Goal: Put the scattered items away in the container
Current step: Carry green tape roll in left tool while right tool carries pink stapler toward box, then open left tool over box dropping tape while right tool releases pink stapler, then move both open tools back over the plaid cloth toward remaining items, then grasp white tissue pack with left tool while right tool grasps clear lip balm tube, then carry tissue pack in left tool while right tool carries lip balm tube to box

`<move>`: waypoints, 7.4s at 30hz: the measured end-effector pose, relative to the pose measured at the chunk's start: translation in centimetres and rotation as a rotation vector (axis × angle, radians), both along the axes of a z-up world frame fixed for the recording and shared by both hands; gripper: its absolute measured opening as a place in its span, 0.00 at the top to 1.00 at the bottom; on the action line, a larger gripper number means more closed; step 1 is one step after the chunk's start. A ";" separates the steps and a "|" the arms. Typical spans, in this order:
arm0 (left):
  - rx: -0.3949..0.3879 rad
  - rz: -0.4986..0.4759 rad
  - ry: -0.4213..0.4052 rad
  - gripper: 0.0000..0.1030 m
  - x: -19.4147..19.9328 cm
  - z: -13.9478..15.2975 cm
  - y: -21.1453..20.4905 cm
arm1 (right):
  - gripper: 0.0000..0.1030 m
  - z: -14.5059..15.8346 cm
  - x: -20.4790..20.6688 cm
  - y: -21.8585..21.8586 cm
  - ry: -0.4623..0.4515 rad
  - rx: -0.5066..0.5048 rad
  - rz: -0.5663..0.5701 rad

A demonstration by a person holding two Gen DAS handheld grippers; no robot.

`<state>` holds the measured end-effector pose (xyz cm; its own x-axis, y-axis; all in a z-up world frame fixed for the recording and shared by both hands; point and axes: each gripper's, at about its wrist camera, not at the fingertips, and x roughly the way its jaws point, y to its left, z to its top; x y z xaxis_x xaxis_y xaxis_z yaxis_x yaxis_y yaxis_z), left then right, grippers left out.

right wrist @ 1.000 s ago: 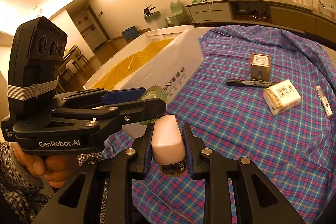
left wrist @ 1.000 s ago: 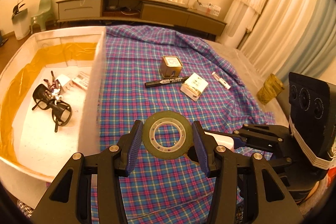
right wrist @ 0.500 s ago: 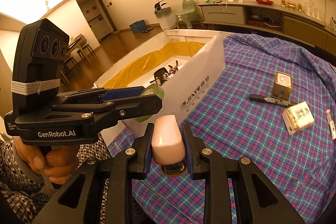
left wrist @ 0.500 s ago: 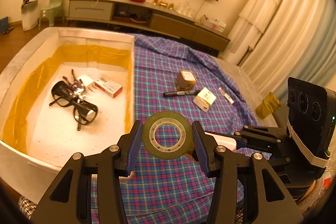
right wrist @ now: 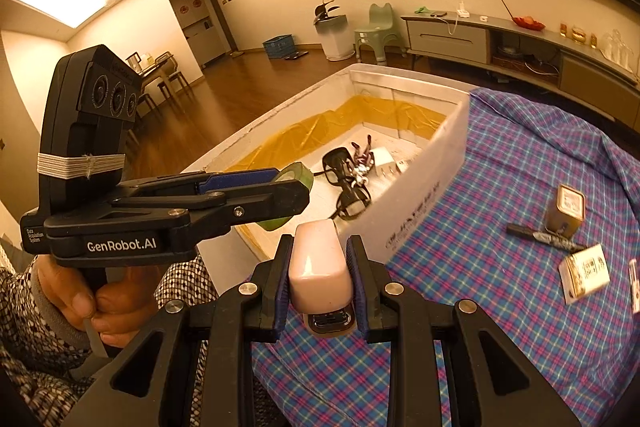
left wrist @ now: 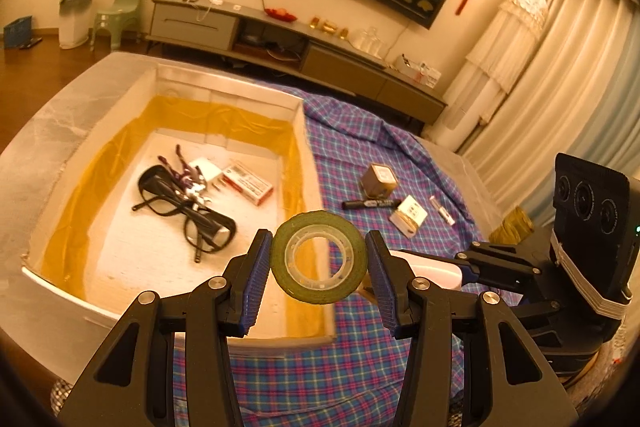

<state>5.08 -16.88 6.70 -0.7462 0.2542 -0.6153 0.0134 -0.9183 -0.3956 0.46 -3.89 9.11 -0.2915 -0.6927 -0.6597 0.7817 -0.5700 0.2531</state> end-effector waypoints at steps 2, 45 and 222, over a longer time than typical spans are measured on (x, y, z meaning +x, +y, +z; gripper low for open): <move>0.002 0.009 0.002 0.52 0.0 0.0 -0.8 | 0.73 0.1 0.0 -0.7 0.005 0.005 0.009; -0.128 0.078 -0.223 0.52 -4.0 -6.4 -9.7 | 0.73 -5.3 -2.3 -12.0 -0.001 0.228 0.150; -0.194 -0.350 -0.029 0.48 -5.5 -4.6 16.6 | 0.80 -3.5 -4.3 14.4 -0.054 0.023 -0.262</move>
<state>-0.41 -0.32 2.11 -0.6166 0.3668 -0.6966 -0.3043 -0.9271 -0.2189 -3.88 10.54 5.61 -0.4224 -0.5830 -0.6940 0.5927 -0.7569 0.2751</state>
